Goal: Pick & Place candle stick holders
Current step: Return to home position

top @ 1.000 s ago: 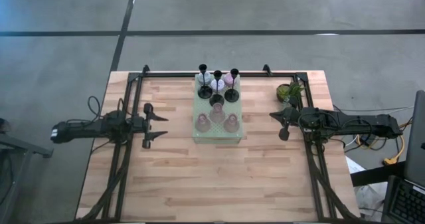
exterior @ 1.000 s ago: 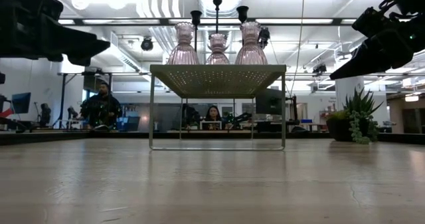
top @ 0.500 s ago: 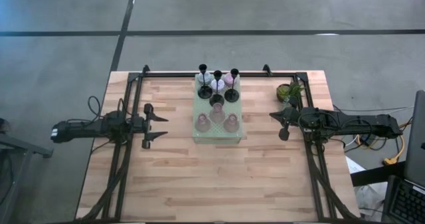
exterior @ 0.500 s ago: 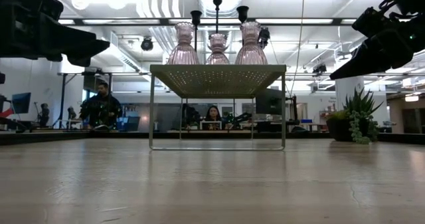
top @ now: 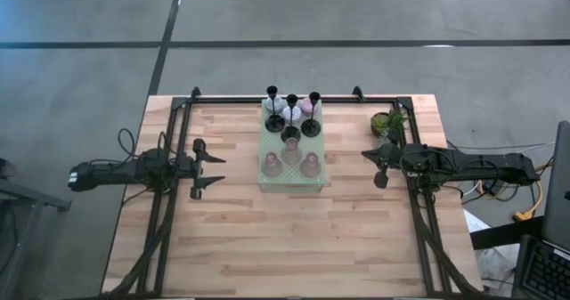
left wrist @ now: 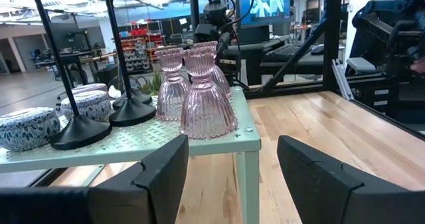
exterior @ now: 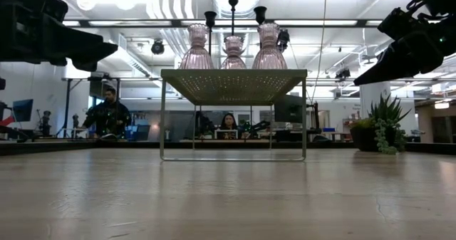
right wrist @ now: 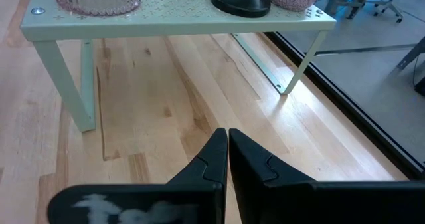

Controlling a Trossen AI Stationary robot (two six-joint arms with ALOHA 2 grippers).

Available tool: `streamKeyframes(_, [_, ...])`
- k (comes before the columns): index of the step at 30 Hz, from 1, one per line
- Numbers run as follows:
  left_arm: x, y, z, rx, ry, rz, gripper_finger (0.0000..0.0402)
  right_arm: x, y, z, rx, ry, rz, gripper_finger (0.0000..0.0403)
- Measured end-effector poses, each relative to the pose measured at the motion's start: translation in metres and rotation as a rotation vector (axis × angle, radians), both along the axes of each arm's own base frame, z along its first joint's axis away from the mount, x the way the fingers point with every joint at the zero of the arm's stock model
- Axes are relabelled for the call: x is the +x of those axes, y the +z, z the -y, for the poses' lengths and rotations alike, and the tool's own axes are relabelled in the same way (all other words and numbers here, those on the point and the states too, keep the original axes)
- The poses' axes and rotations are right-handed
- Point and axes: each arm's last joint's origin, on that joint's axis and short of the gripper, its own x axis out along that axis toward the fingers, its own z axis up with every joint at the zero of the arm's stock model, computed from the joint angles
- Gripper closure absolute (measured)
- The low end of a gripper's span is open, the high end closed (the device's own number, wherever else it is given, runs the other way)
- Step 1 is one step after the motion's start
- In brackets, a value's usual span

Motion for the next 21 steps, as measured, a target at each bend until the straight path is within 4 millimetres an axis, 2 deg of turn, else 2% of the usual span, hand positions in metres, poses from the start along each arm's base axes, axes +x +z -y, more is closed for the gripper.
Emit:
streamKeyframes(7, [0.000,0.000,0.000,0.000,0.000,0.000,0.0165,0.000,0.002,0.001,-0.021,-0.035,0.022,0.0394])
streamKeyframes(12, [0.000,0.000,0.000,0.000,0.000,0.000,0.0165,0.005,0.027,0.000,0.154,-0.085,0.379,0.0394])
streamKeyframes(15, [0.000,0.000,0.000,0.000,0.000,0.000,0.0165,-0.002,0.042,-0.004,0.088,0.012,0.501,0.0394])
streamKeyframes(18, [0.000,0.000,0.000,0.000,0.000,0.000,0.0165,-0.012,0.049,-0.006,-0.013,0.104,0.545,0.0394])
streamKeyframes(21, [0.000,0.000,0.000,0.000,0.000,0.000,0.0165,-0.021,0.052,-0.010,-0.038,0.225,0.604,0.0394])
